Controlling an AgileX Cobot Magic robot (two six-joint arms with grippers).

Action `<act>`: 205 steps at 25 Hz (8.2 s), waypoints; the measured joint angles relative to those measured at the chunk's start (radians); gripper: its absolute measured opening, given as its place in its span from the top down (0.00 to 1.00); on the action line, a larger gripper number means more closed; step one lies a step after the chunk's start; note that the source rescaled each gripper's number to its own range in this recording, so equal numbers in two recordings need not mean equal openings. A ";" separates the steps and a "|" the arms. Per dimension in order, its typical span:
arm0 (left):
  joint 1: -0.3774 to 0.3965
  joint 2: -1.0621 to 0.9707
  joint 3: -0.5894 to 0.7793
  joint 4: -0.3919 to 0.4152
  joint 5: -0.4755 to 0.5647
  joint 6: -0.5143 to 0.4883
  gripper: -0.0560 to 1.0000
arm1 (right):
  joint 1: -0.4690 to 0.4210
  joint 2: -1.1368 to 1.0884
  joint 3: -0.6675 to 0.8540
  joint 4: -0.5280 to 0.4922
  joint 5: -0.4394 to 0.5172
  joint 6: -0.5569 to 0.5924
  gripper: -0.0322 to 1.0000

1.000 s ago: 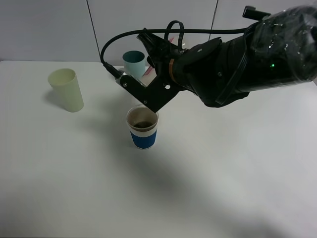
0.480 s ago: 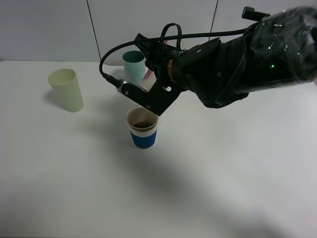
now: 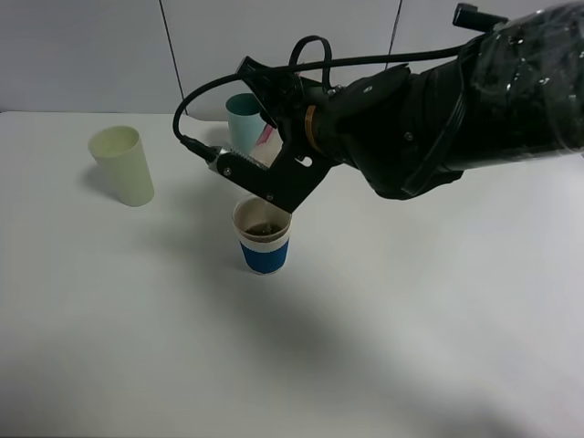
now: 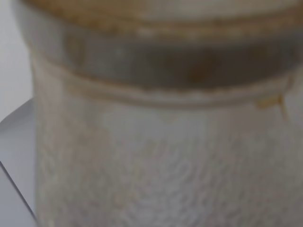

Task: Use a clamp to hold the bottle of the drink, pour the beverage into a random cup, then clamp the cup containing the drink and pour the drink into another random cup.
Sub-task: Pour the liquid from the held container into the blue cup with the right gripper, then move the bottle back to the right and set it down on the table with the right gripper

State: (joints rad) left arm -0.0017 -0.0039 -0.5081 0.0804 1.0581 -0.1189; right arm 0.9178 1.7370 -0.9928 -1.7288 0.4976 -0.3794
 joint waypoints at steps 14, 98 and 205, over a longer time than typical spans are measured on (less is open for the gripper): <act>0.000 0.000 0.000 0.000 0.000 0.000 0.05 | 0.000 0.000 0.000 0.000 0.004 0.010 0.97; 0.000 0.000 0.000 0.000 0.000 0.000 0.05 | -0.528 0.052 0.447 1.738 -1.325 0.104 0.97; 0.000 0.000 0.000 0.000 0.000 0.000 0.05 | -0.528 0.358 0.447 1.931 -1.641 0.387 0.36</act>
State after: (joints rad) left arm -0.0017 -0.0039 -0.5081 0.0804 1.0581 -0.1189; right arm 0.3895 2.0953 -0.5456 0.2026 -1.1432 0.0076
